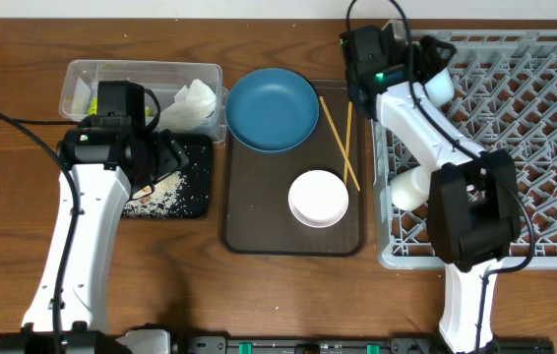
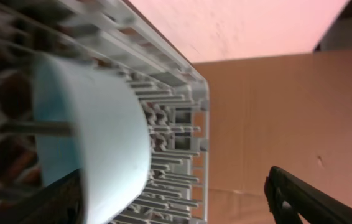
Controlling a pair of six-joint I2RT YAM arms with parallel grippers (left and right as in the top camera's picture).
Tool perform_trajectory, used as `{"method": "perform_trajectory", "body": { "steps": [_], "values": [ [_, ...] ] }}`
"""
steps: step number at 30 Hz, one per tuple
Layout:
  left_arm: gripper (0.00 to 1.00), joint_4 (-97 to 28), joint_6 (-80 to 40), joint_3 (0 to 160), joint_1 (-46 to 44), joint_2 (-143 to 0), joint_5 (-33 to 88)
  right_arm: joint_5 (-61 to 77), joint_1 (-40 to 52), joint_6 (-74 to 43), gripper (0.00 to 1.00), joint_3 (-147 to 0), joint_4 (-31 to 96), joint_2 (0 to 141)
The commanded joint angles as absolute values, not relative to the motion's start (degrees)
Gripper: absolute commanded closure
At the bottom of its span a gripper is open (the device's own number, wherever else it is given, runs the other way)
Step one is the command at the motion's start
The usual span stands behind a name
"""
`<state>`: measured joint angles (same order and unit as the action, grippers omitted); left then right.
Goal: Sort waste into correct bins and load items into the dishwasher rack
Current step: 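Carry the light blue bowl into the dish rack and release it, then reach the right gripper to the pink bowl and grasp its rim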
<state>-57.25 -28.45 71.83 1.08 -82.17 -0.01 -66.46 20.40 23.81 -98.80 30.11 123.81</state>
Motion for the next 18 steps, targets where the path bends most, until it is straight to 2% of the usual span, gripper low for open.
{"method": "perform_trajectory", "body": {
  "steps": [1, 5, 10, 14, 18],
  "values": [
    [0.1, -57.6, -28.1, 73.0, 1.3, -81.6, -0.7, -62.4, 21.8, 20.9, 0.08, -98.9, 31.3, 119.1],
    [0.11, -57.6, -28.1, 73.0, 1.3, -81.6, -0.7, -56.9, 22.3, 17.5, 0.07, -98.9, 35.0, 115.3],
    [0.11, -57.6, -28.1, 73.0, 1.3, -81.6, -0.7, -43.2, 22.5, 9.4, 0.12, -98.9, 42.5, 108.9],
    [0.11, -57.6, -28.1, 73.0, 1.3, -81.6, -0.7, -19.6, 23.4, 3.2, 0.14, -98.9, 51.5, 104.1],
    [0.1, -57.6, -28.1, 73.0, 1.3, -81.6, -0.7, 2.9, 23.8, -2.3, 0.25, -98.8, 59.4, 103.2]
  ]
}}
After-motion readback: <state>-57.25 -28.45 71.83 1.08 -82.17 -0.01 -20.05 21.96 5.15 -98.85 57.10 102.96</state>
